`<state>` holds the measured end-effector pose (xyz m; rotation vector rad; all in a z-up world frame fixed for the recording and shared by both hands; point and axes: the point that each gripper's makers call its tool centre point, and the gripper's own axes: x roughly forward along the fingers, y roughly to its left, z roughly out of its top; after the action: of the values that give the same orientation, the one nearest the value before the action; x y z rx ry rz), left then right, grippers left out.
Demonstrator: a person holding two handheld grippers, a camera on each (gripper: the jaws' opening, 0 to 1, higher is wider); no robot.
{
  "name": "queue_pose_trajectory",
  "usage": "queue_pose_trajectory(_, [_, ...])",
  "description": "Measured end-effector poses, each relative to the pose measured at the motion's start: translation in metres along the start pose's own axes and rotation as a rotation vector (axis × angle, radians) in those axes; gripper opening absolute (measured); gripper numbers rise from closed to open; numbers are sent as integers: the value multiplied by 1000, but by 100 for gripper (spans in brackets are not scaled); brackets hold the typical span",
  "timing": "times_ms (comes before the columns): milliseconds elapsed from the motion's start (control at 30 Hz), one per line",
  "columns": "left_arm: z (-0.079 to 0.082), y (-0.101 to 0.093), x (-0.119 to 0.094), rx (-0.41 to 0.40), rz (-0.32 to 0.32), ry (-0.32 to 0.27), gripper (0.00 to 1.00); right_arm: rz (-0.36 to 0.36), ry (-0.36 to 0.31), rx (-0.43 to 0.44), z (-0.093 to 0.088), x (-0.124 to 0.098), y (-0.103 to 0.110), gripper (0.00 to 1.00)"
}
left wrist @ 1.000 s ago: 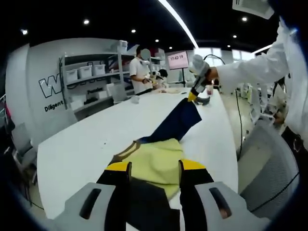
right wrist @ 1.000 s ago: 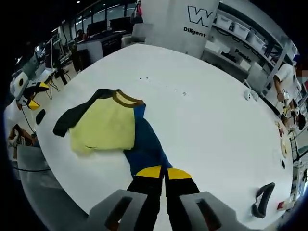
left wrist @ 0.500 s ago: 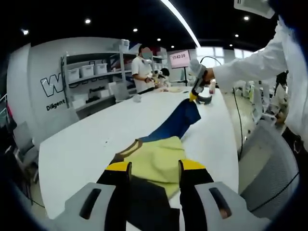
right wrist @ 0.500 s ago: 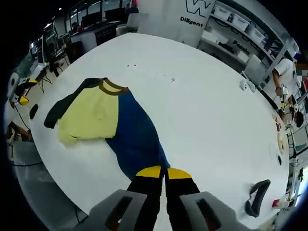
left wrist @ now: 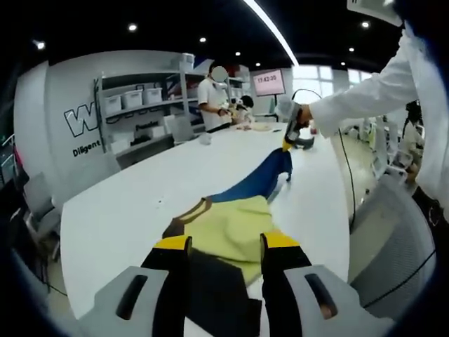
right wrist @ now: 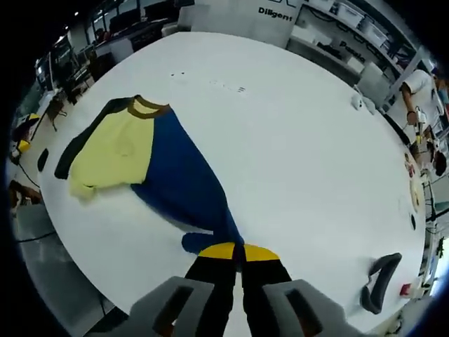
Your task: Fold the garment on the visible template until the final outline fits inside the template.
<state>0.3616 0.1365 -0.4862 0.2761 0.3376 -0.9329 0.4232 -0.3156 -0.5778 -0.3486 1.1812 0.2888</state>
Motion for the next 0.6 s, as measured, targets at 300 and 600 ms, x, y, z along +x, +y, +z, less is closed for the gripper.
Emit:
queue_pose_trajectory(300, [-3, 5, 0, -12, 18, 12, 36, 9, 69, -5, -11, 23, -4, 0])
queue_pose_trajectory(600, [-3, 8, 1, -20, 33, 13, 36, 4, 133, -14, -24, 43, -11, 0])
